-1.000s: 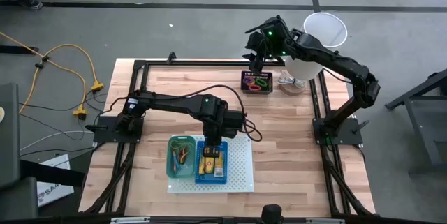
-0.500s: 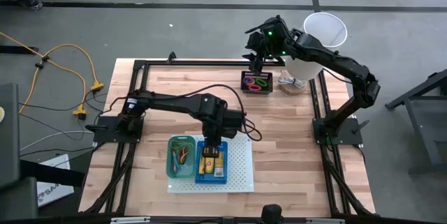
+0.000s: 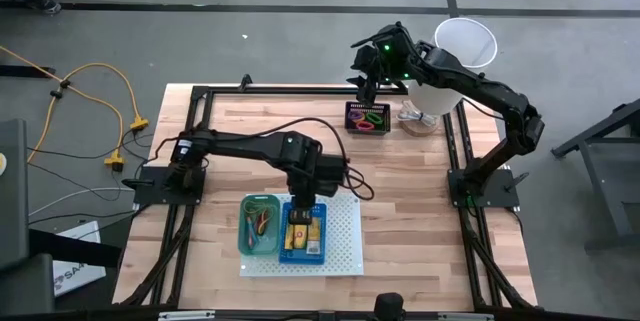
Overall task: Pick & Place Office Desk Supplies
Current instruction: Put the blue bin on the shelf, then put the black bin on the shelf
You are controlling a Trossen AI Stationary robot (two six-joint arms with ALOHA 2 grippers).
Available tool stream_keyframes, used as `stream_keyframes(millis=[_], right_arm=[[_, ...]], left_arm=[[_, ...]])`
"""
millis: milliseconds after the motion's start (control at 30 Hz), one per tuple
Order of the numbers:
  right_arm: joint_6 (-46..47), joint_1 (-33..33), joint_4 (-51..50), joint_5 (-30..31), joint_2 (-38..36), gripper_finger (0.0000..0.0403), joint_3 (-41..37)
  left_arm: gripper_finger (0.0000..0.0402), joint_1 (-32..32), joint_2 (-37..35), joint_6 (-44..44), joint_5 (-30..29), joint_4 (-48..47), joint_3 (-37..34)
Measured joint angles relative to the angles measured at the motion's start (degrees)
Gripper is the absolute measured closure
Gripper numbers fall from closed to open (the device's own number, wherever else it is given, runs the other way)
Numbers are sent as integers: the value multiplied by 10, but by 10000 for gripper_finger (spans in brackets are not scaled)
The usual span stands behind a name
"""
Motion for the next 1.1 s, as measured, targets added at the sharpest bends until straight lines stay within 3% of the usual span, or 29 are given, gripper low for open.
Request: stream_keyframes(millis=[867, 1100], right_arm=[[0, 0, 0, 0, 0, 233, 0], [0, 0, 0, 0, 0, 233, 0]], left_arm=[[351, 23, -14, 7, 0, 0, 1], [351, 35, -72, 7, -37, -7, 1]])
